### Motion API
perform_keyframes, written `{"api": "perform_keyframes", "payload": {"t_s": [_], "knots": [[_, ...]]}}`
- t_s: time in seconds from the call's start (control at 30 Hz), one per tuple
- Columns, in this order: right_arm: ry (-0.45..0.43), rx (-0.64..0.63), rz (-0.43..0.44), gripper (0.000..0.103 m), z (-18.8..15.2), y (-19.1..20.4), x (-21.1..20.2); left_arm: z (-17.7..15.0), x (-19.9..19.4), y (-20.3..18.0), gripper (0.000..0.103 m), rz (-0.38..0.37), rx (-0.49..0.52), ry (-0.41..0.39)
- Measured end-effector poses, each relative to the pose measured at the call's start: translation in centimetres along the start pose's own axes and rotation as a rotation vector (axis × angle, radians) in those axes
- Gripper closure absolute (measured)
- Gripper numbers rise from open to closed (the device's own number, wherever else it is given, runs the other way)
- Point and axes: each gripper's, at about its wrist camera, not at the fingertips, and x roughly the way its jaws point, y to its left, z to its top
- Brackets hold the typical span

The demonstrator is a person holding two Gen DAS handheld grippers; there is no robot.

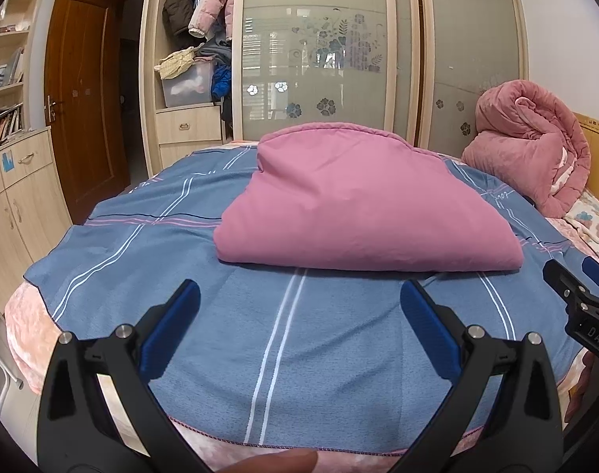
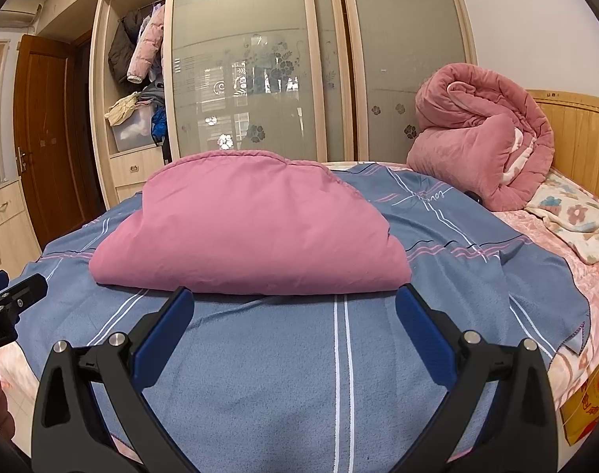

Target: Fold large clothes

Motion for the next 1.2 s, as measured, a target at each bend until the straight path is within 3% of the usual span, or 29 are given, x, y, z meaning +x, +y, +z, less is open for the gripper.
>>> {"api": "perform_keyframes", "payload": {"t_s": [1.2], "knots": [[0.007, -0.002, 0.003, 0.001, 0.02, -0.26, 0.16, 0.14, -0.16, 0.13, 0.002, -0.006, 0.001, -0.003]]}}
